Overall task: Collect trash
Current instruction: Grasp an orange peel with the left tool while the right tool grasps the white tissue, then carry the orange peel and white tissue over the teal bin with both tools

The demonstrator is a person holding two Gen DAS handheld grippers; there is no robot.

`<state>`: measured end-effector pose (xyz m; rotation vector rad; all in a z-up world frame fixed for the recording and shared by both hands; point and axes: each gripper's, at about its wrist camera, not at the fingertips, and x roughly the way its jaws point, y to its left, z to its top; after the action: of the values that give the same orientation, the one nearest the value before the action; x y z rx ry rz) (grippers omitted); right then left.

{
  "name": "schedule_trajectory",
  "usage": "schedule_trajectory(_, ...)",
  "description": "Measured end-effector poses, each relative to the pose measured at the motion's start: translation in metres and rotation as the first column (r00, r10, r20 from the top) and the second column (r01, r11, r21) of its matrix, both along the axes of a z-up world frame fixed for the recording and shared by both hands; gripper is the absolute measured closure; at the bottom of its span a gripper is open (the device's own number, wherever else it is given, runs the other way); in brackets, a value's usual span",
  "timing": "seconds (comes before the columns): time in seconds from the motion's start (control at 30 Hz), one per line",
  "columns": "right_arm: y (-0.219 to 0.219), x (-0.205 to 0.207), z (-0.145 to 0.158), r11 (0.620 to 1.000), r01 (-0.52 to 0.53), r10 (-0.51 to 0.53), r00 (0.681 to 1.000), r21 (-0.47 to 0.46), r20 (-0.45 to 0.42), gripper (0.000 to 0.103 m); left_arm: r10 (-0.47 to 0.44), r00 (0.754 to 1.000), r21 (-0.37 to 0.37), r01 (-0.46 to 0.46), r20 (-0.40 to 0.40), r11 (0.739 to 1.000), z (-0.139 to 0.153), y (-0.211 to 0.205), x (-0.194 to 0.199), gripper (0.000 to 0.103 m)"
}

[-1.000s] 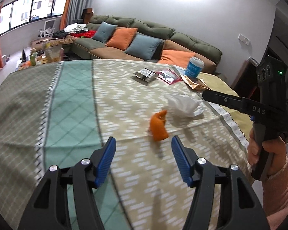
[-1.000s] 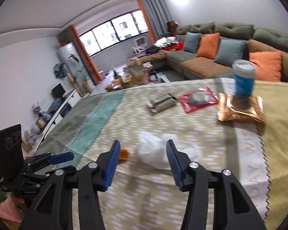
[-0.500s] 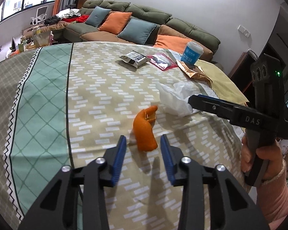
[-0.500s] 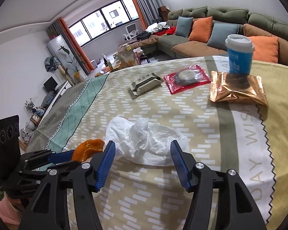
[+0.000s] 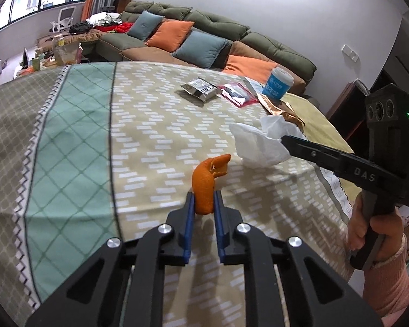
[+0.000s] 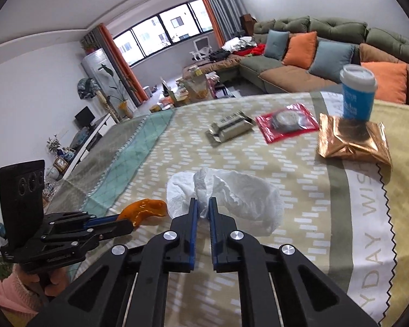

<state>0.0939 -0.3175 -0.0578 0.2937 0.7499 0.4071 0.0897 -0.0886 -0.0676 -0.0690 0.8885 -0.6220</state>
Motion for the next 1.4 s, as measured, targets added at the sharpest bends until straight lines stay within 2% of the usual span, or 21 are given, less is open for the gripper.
schedule_trajectory(0.47,0.048,-0.005,0.023,0.991,-0.126,0.122,0.99,0.052,0.074,0.094,0.143,0.986,0.005,-0.144,0.09,0.99,0.027,0.071,-0.025,0.088)
schedule_trajectory(0.8,0.096,-0.001,0.029,0.968,-0.24,0.234,0.968,0.073,0.087,0.094,0.268,0.956,0.001,-0.27,0.119,0.963,0.037,0.124,-0.04,0.088)
schedule_trajectory(1.4,0.17,0.005,0.035,0.914,-0.397,0.389,0.916,0.088,0.094,0.094,0.416,0.898,-0.018,-0.418,0.142,0.908,0.047,0.192,-0.058,0.088)
